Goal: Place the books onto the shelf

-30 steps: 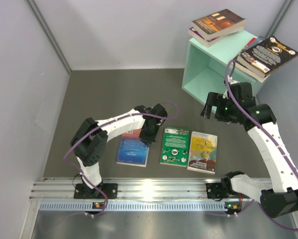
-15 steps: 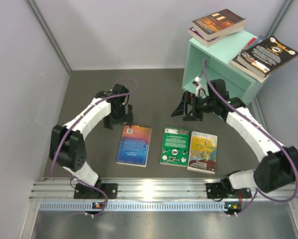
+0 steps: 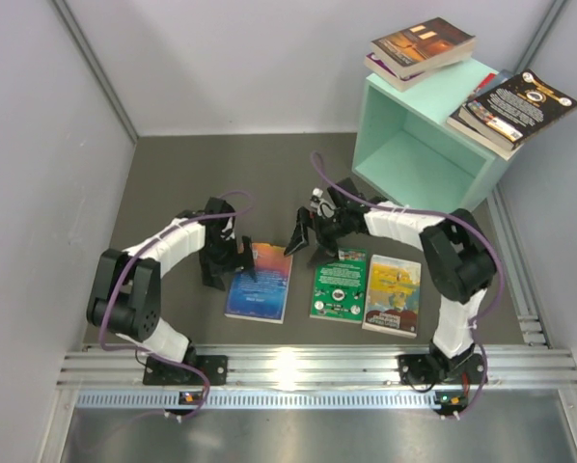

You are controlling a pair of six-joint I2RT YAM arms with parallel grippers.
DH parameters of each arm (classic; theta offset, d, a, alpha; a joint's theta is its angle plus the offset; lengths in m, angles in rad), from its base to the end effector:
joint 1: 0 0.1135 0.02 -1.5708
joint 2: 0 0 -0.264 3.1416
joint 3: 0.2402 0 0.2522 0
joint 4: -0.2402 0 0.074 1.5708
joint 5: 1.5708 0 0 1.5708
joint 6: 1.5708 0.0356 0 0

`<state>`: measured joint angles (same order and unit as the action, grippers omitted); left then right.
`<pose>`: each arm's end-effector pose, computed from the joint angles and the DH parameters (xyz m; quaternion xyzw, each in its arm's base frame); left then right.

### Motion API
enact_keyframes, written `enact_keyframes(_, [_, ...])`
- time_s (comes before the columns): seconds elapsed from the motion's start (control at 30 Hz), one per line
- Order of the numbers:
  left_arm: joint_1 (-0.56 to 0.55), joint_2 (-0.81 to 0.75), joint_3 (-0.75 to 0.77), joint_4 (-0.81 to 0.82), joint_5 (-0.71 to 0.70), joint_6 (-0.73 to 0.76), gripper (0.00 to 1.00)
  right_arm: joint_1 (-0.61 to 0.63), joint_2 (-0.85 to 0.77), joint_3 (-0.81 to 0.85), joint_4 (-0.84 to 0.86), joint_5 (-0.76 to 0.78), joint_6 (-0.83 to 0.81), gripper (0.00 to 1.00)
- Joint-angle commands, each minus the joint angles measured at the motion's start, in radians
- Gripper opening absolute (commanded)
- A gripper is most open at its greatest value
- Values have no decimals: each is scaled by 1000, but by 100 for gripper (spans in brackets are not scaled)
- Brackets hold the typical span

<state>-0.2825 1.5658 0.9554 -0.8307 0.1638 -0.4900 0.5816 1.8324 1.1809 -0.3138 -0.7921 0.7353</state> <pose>0.2557 -0.0803 0.1780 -0.0977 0.9898 -0.1000 0.0291 0.3001 0.2276 0.1863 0.0471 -0.8869 -0.4596 0.0078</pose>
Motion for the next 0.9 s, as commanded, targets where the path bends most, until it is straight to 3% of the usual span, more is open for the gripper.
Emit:
enact_keyframes(0.0, [8, -49, -78, 149, 155, -28, 98, 40, 65, 89, 45, 30, 24, 100])
enact_keyframes(0.13, [8, -38, -164, 260, 244, -62, 98, 99, 165, 154, -13, 57, 13, 100])
enact_keyframes(0.43, [12, 17, -267, 556, 460, -133, 98, 156, 323, 152, 169, 7, 130, 100])
enact_keyframes(0.6, [39, -41, -257, 734, 586, -272, 97, 161, 315, 125, 237, -16, 176, 100])
enact_keyframes(0.73, [104, -104, -268, 886, 617, -387, 95, 159, 297, 120, 246, -45, 187, 100])
enact_keyframes(0.87, [180, -162, -248, 900, 553, -418, 93, 158, 283, 114, 228, -100, 187, 100])
